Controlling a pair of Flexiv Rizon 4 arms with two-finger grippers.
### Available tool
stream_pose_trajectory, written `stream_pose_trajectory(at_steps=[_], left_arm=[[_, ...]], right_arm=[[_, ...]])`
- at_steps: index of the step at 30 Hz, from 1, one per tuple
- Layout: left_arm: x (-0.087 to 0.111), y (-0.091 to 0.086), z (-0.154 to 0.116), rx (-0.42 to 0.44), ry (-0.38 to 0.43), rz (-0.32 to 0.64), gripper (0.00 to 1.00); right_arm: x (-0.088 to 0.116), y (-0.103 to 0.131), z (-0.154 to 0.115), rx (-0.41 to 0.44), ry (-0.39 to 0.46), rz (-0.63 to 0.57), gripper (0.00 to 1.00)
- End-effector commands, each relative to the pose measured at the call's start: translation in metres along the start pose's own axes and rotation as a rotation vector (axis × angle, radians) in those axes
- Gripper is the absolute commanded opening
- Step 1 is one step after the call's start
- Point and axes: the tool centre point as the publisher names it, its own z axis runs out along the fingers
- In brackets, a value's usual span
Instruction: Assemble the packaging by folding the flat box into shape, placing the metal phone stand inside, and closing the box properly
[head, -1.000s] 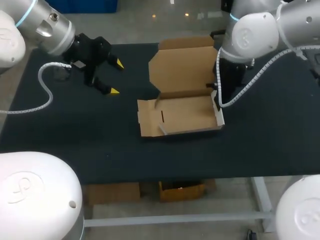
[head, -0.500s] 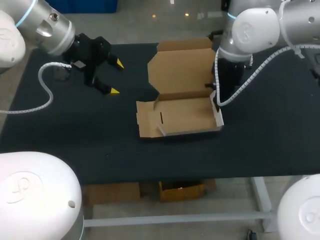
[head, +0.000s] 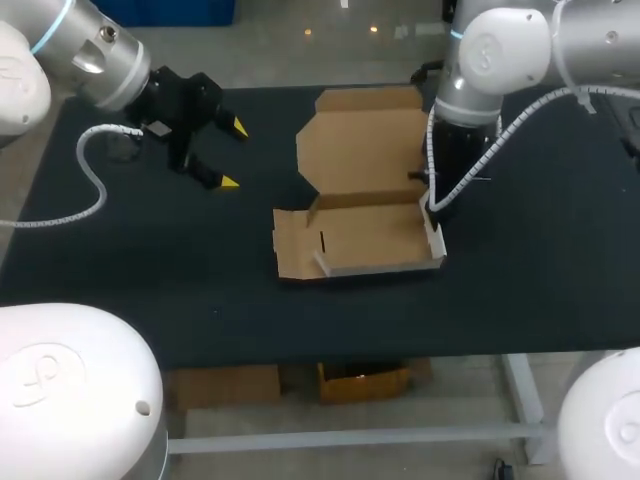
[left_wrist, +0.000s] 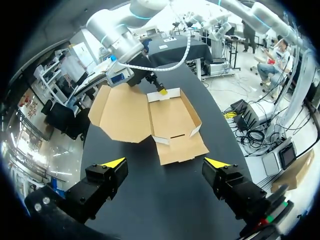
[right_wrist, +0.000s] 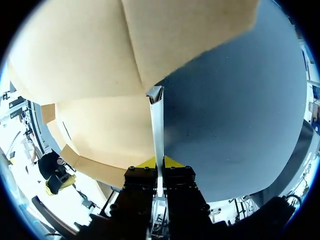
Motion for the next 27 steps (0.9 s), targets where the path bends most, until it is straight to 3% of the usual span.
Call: stream_pose_trajectory(at_steps=[1,27], left_arm=[[0.000,-0.001,-0.001,-0.003,0.000,0.000,1.00],[0.000,-0.001,-0.001,-0.003,0.000,0.000,1.00]], right_arm=[[-0.001,0.005,0.002,0.072,0.003,0.000,0.00],[-0.006,0.008,0.013,0.143,-0.031,0.038,0.00]])
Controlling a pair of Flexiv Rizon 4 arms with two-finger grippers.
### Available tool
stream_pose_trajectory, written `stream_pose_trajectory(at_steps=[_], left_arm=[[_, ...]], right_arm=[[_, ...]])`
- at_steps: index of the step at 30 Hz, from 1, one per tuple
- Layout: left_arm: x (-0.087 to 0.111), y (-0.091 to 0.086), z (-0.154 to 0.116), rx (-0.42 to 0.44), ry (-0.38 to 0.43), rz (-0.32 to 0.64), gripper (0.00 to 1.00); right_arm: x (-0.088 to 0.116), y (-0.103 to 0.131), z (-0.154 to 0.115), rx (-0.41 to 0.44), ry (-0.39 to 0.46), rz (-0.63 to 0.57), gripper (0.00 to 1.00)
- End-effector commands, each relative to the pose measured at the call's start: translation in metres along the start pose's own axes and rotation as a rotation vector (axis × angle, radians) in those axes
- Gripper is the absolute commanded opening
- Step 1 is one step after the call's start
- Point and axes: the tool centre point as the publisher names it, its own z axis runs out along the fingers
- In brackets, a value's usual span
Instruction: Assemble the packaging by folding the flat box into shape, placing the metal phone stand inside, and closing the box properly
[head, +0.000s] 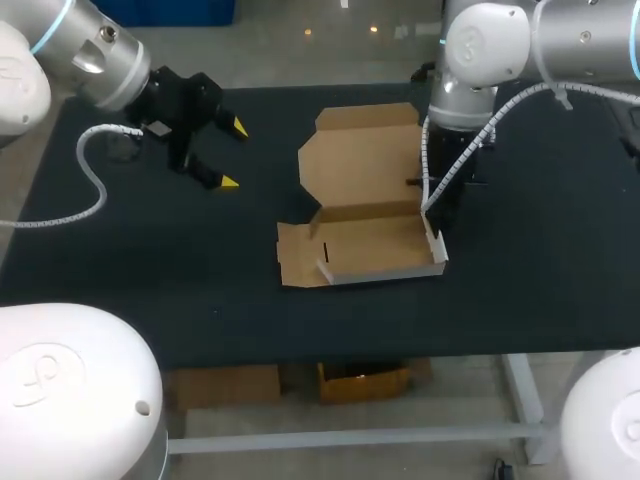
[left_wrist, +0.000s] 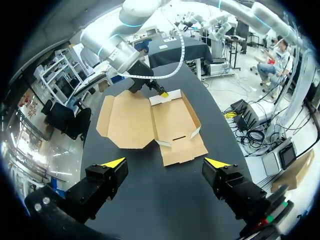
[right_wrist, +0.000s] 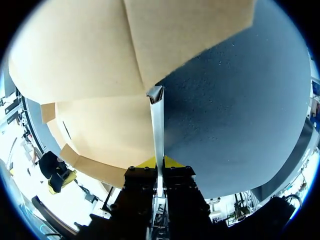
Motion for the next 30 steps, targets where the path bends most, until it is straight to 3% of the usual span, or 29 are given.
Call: stream_pose_trajectory(at_steps=[1,30], left_arm=[[0.000,-0.001,-0.001,-0.003,0.000,0.000,1.00],[0.000,-0.001,-0.001,-0.003,0.000,0.000,1.00]], right_arm=[[0.002,0.005,-0.002,0.035,-0.008,0.005,0.00],[0.002,0.011,0.008,0.054,-0.033,0.045,0.00]])
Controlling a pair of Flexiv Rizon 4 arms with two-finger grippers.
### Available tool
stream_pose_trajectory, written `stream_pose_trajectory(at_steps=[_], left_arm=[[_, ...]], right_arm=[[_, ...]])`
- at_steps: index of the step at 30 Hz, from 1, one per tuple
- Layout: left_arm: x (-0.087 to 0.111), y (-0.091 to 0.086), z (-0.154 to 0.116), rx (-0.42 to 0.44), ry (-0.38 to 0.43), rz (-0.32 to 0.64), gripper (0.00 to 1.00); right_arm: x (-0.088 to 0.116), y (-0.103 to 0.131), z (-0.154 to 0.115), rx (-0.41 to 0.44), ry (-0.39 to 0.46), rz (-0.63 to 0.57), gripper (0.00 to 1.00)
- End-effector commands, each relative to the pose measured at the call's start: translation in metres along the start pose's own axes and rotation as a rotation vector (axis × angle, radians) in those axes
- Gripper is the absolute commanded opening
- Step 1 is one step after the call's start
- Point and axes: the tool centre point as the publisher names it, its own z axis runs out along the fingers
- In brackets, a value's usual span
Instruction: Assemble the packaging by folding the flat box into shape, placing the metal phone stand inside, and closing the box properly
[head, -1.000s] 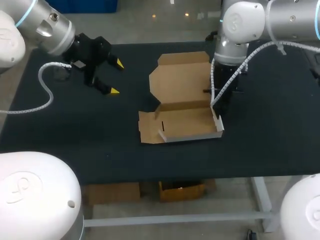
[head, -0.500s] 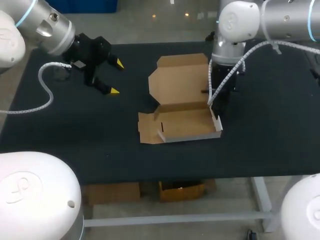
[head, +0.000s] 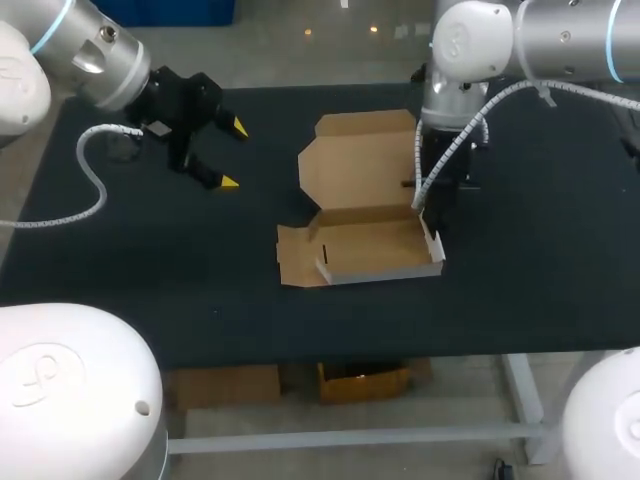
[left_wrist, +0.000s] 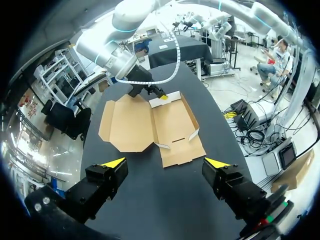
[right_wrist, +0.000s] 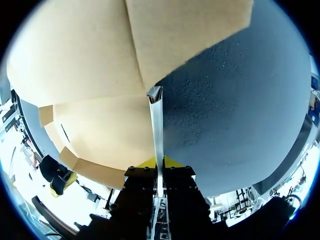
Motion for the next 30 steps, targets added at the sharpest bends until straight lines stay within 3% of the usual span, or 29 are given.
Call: stream_pose_trajectory(at_steps=[1,30], left_arm=[[0.0004,-0.0005,-0.0010,-0.003,0.000,0.000,1.00],[0.0004,-0.0005,-0.0010,-0.003,0.000,0.000,1.00]], right_arm=[[0.0021,0.0030,0.0014,0.002,-0.007,0.002,0.00],[0.0024,0.0027,0.0062,-0.106,-0.005,0.027,0.04]])
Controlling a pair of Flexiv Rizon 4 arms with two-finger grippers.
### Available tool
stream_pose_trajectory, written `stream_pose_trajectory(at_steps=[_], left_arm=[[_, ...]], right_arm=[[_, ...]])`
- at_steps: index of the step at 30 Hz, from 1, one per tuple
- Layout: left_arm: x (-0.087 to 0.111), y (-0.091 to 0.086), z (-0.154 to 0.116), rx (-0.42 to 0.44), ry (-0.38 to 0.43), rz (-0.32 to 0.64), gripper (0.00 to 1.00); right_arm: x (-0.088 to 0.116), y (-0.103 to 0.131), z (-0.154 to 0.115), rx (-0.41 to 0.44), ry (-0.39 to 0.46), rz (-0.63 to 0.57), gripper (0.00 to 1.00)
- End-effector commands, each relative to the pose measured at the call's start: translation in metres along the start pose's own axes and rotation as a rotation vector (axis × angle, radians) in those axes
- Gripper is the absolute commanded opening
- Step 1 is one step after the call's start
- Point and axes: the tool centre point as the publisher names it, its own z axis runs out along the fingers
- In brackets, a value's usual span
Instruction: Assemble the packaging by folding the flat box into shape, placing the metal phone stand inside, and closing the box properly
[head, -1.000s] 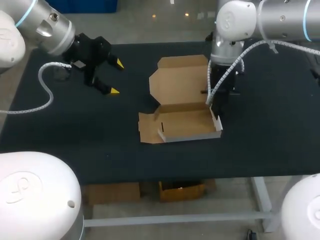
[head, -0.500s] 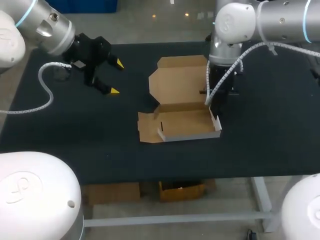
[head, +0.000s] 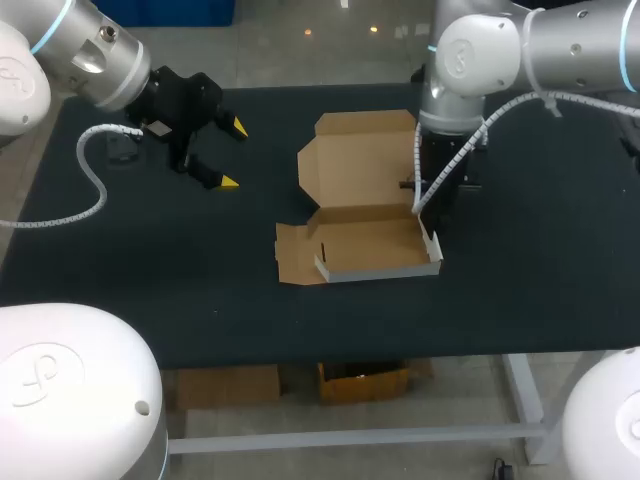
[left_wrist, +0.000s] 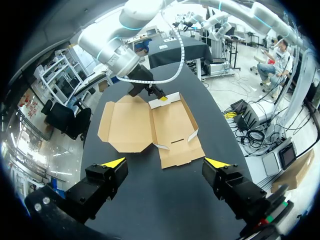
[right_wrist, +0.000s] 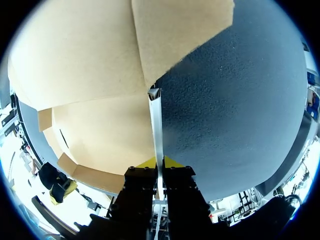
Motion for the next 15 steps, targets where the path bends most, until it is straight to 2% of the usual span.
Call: stream_pose_trajectory(at_steps=[1,15], left_arm=[[0.0004,-0.0005,-0.0010,-0.003,0.000,0.000,1.00],[0.0004,-0.0005,-0.0010,-0.003,0.000,0.000,1.00]], right_arm=[[-0.0009,-0.0027,0.0039,-0.025,0.003,0.000,0.05],[0.0004,0.0007,0.0053,-0.088,0.011,0.015,0.07]])
